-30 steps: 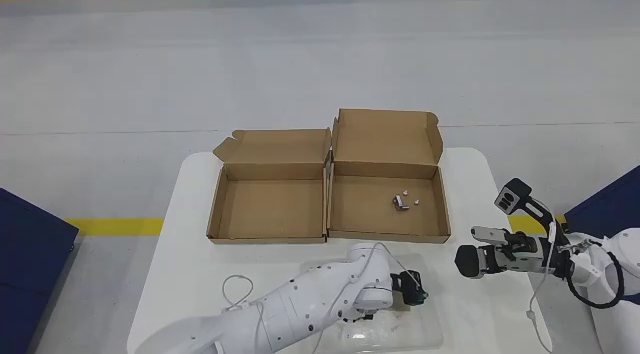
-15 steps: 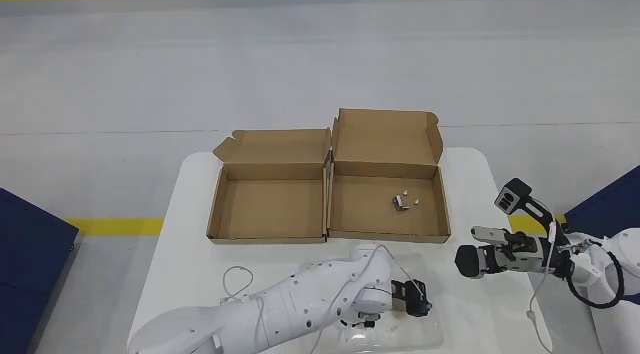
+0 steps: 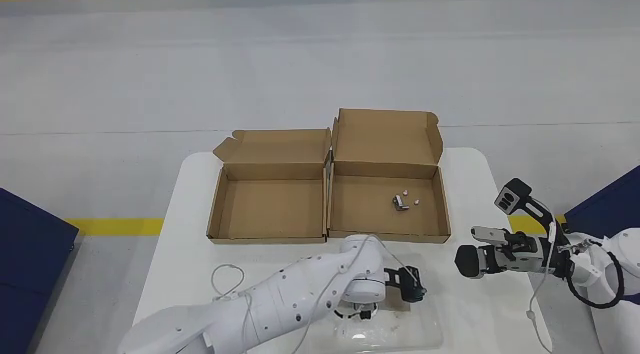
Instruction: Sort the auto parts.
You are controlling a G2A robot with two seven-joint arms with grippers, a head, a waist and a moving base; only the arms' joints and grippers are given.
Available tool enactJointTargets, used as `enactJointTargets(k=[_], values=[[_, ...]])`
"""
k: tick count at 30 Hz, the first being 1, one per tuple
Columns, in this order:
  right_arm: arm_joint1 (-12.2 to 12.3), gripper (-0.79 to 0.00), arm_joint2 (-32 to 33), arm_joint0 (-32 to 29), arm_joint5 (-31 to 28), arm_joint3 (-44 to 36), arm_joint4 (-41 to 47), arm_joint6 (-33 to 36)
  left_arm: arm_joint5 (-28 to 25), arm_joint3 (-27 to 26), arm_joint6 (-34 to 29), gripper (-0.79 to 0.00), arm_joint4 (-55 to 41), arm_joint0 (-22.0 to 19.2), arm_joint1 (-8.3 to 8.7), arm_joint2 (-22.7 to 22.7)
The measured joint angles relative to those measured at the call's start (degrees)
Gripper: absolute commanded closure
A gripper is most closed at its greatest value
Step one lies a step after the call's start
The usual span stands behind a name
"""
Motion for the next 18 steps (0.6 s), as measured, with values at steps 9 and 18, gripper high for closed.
enactJointTargets(k=[9,18], values=[[0.0,-0.785,0.0,0.0,0.0,0.0,0.0,0.0,-0.4,1.3,1.3,-0.228,0.5,0.3,-0.07,-0.8],[0.0,-0.785,0.0,0.0,0.0,0.0,0.0,0.0,-0.3,3.0,1.8,-0.299,0.9,0.4,-0.72,-0.9]])
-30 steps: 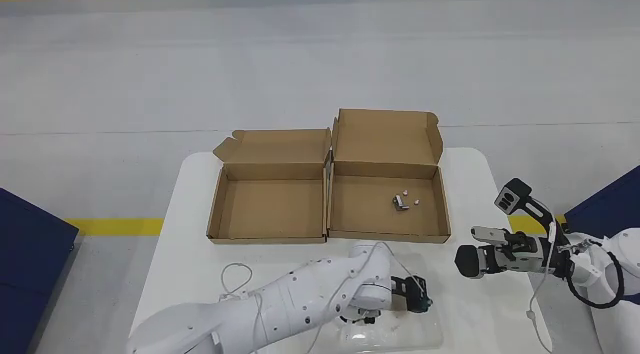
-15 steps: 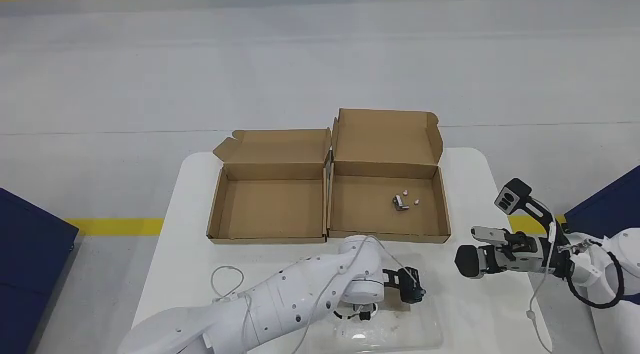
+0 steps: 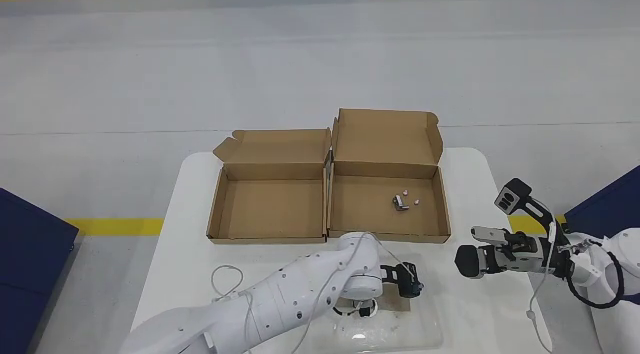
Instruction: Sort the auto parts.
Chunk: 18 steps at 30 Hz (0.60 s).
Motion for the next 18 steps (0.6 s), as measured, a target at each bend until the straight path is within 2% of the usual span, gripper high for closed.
enactJointTargets(k=[18], values=[[0.0,-0.785,0.0,0.0,0.0,0.0,0.0,0.0,0.4,4.0,1.8,-0.265,1.5,0.0,-1.87,0.1]])
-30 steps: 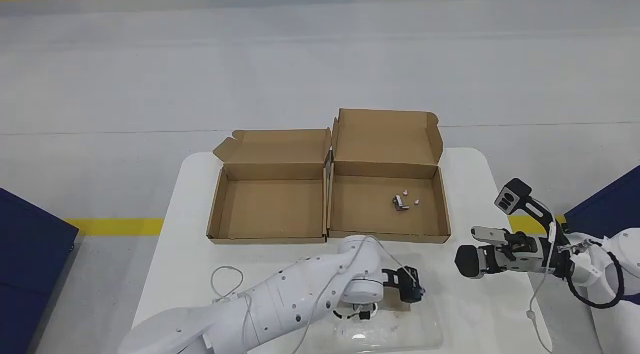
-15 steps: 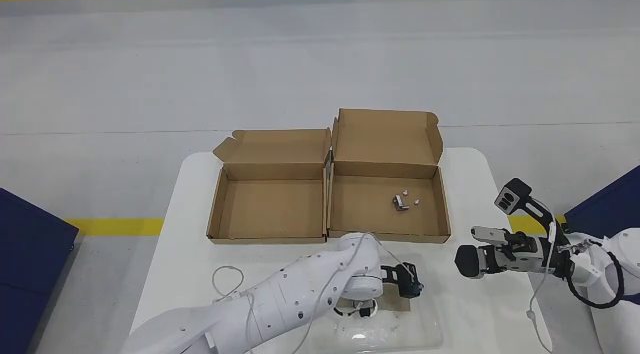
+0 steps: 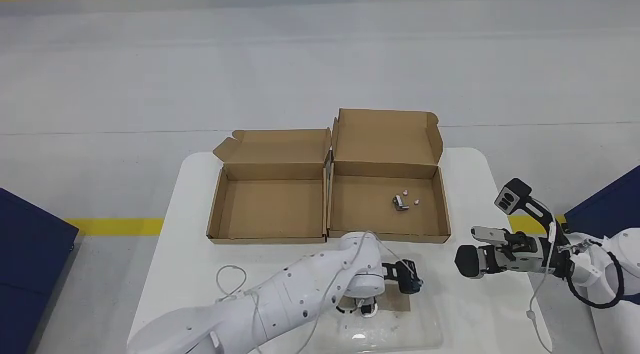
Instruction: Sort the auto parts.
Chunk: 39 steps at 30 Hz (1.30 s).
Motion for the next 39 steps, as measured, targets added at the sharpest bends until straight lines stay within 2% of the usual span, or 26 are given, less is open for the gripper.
enactJointTargets(k=[27,29,34,35,36,39], values=[[0.0,-0.785,0.0,0.0,0.0,0.0,0.0,0.0,-0.7,2.9,0.1,-0.209,1.1,0.7,-1.88,-0.1],[0.0,-0.785,0.0,0.0,0.0,0.0,0.0,0.0,-0.9,3.1,0.1,-0.166,1.2,0.7,-1.99,-0.1],[0.0,-0.785,0.0,0.0,0.0,0.0,0.0,0.0,-0.7,3.7,0.0,-0.114,1.8,0.8,-2.31,0.0],[0.0,-0.785,0.0,0.0,0.0,0.0,0.0,0.0,-0.7,3.8,0.1,-0.037,1.9,0.9,-2.37,0.0],[0.0,-0.785,0.0,0.0,0.0,0.0,0.0,0.0,-0.6,3.9,0.0,0.0,2.0,0.9,-2.43,0.0],[0.0,-0.785,0.0,0.0,0.0,0.0,0.0,0.0,-0.1,3.9,0.0,0.0,2.6,0.9,-2.63,0.0]])
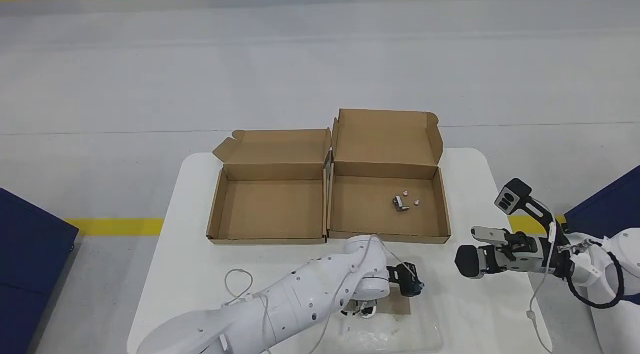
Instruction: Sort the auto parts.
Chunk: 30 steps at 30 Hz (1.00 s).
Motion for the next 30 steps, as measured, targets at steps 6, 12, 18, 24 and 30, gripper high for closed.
enactJointTargets(k=[6,12,18,24,30], values=[[0.0,-0.785,0.0,0.0,0.0,0.0,0.0,0.0,0.4,0.0,-0.3,0.0,0.8,-0.1,-0.19,-0.3],[0.0,-0.785,0.0,0.0,0.0,0.0,0.0,0.0,0.6,-1.6,-1.5,0.0,0.7,-0.5,0.03,-1.6],[0.0,-0.785,0.0,0.0,0.0,0.0,0.0,0.0,0.5,-6.0,-4.5,0.0,-0.9,-0.9,1.52,-4.7],[0.0,-0.785,0.0,0.0,0.0,0.0,0.0,0.0,2.3,-13.2,-6.7,0.0,-3.3,-1.4,4.28,-6.5],[0.0,-0.785,0.0,0.0,0.0,0.0,0.0,0.0,3.0,-15.8,-7.4,0.0,-4.3,-2.1,5.21,-6.5]])
